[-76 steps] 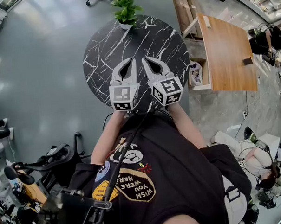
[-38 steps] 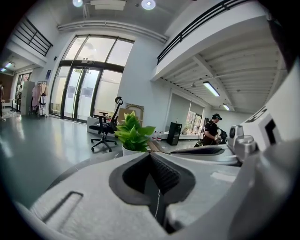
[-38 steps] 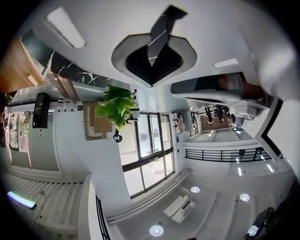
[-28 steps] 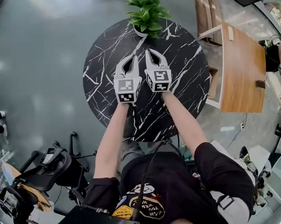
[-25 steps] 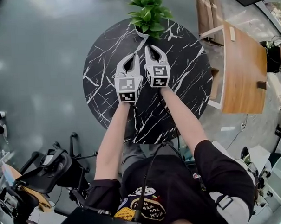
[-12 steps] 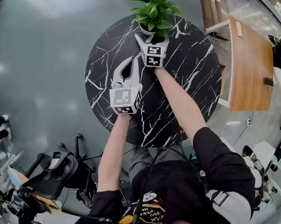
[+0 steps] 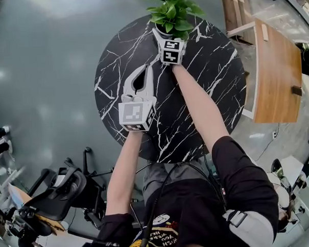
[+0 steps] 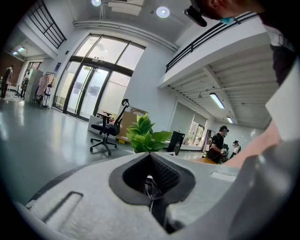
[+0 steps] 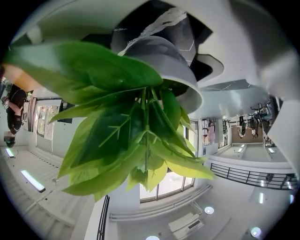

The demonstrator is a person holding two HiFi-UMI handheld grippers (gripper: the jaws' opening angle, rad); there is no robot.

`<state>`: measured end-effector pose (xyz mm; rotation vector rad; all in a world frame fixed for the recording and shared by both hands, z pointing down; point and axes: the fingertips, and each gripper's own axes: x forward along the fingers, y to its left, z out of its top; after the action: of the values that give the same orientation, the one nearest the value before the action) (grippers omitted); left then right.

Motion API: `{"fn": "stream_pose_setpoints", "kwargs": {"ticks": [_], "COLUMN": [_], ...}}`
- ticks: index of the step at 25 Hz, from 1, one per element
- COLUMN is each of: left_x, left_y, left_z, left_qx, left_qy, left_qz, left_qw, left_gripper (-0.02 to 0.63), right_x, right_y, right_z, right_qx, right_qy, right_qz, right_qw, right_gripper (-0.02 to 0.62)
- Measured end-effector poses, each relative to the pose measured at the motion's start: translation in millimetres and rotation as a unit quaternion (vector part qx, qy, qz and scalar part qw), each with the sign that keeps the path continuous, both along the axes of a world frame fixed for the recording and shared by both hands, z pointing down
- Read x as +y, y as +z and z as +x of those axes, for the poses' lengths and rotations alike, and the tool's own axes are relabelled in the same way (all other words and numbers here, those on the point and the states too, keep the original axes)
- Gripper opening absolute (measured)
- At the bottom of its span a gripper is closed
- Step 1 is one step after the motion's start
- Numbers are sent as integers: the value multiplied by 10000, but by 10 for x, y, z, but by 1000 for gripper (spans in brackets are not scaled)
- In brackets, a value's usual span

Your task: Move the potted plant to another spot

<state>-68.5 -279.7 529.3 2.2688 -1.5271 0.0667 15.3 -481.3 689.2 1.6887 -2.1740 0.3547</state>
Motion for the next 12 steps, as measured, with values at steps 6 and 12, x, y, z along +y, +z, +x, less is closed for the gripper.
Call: {"fn": "stream_pose_setpoints", "kwargs": {"ticks": [6,12], "left_x": [139,378], "left_y": [-39,-63], "left_z": [108,244], "left_qx": [-59,-81], "left_qy": [120,218], "left_qz": [14,20], "left_qw": [9999,9997], "left_gripper": [3,3], "right_x": [174,522], "right_y": [1,-26], "right_z": [46,43], "right_qx": [-5,25], "right_qy": [-59,-150], "right_qz": [-51,-181], "right_qw": [10000,9997], "right_gripper": [502,502]}}
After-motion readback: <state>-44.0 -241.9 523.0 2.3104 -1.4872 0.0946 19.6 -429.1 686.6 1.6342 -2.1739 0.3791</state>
